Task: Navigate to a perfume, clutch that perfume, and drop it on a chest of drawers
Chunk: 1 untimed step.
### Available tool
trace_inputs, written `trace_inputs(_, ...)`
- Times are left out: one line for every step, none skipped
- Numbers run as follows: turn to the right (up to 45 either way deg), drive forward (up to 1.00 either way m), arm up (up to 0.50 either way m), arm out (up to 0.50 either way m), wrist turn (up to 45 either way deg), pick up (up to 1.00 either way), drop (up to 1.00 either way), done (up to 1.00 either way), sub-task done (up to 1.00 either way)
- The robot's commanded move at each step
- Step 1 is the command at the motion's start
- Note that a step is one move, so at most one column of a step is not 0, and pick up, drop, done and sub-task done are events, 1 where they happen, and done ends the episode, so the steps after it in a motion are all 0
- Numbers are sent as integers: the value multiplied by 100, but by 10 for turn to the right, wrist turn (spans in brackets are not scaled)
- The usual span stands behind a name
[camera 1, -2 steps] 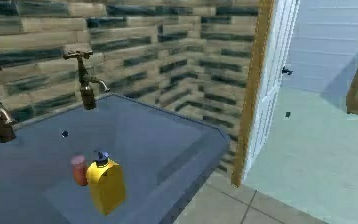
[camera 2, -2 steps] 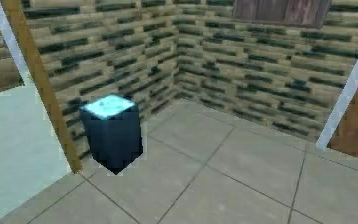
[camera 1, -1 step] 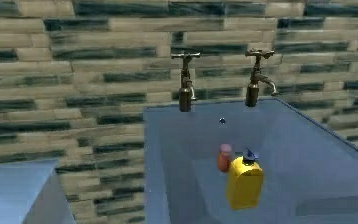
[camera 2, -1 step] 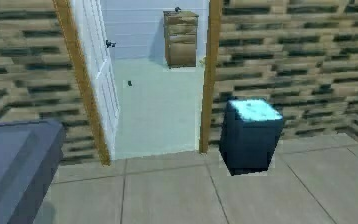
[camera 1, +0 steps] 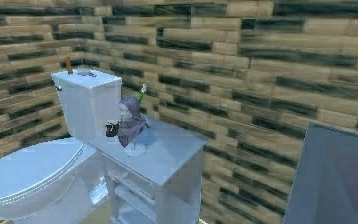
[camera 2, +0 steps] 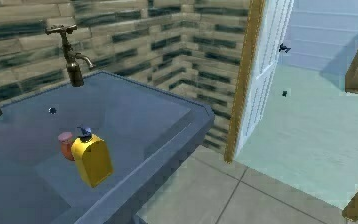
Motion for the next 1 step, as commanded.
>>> trace_inputs(-270,0,0,0,0,0,0,0,0)
